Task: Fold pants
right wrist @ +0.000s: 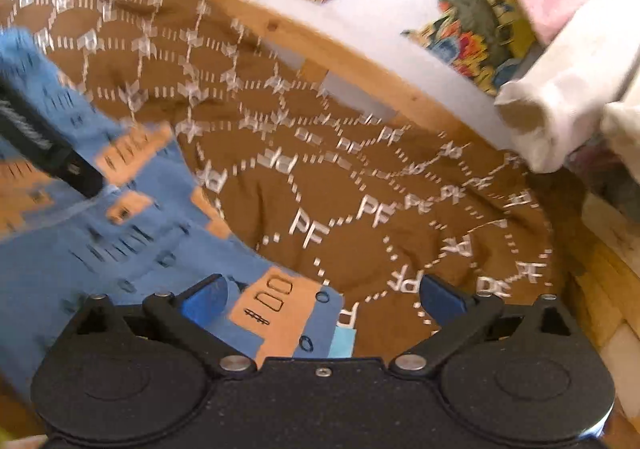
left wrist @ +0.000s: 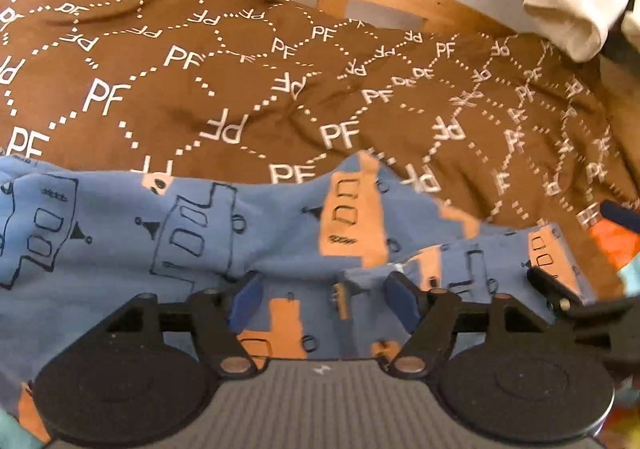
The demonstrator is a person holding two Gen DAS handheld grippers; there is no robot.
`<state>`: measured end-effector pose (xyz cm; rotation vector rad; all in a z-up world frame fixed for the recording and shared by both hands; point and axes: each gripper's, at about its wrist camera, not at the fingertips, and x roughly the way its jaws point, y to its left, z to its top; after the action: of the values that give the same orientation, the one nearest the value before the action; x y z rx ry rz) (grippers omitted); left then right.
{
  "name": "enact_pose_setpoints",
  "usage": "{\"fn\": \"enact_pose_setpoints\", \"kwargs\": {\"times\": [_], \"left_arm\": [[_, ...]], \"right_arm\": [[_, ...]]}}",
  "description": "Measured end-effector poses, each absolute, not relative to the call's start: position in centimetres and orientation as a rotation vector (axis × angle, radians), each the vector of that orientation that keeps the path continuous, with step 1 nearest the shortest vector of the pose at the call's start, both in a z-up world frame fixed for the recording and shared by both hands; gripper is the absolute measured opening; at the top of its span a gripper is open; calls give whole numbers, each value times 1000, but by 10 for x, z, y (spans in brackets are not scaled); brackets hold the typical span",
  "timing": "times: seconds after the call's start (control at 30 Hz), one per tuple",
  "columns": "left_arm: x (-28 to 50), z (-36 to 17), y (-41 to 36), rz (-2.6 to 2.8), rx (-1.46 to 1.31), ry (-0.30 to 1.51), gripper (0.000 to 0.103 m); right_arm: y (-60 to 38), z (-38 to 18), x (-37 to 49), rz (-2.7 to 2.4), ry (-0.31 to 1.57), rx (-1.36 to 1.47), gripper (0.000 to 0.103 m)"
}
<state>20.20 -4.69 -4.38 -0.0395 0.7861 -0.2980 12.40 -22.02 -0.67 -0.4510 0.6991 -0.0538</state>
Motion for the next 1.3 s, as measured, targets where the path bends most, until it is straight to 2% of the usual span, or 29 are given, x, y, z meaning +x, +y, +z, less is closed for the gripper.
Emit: {"fn": "enact_pose_setpoints", "kwargs": {"times": [0.2, 0.27, 0.3, 0.33, 0.43, 0.57, 0.73, 0.93, 1.07, 1.13, 1.2, 1.3], "left_arm": [[193, -42, -50, -291, 39, 758, 75], [191, -35, -45, -284, 22, 783, 83], [188, -31, -41, -280, 13, 795, 92], [184, -28, -38, -286, 5, 805, 96], [166, -25, -28, -315, -9, 845, 98], [137, -39, -26, -291, 85, 821, 99], [139, -13, -24, -245, 91, 871, 99], [128, 21, 33, -220, 119, 851, 102], [137, 30, 84, -124, 60, 746, 103], [139, 26, 105, -59, 18, 670, 97], [148, 20, 119, 9, -51, 702, 90], [155, 23, 124, -17, -142, 677, 90]], "right_arm": [[-251, -22, 132, -167, 718, -410, 102], [-250, -12, 124, -200, 700, -397, 102], [-245, -3, 115, -195, 673, -384, 102], [-238, 4, 106, -183, 652, -371, 102], [-211, 10, 72, -113, 646, -349, 102], [-184, -10, 52, -61, 713, -408, 102], [-188, 3, 63, -62, 727, -383, 102], [-176, 24, 79, 24, 671, -265, 102], [-150, 28, 113, 126, 659, -288, 102], [-142, 29, 133, 133, 687, -230, 102], [-133, 21, 148, 140, 762, -182, 102], [-122, -9, 161, 178, 889, -239, 102]]}}
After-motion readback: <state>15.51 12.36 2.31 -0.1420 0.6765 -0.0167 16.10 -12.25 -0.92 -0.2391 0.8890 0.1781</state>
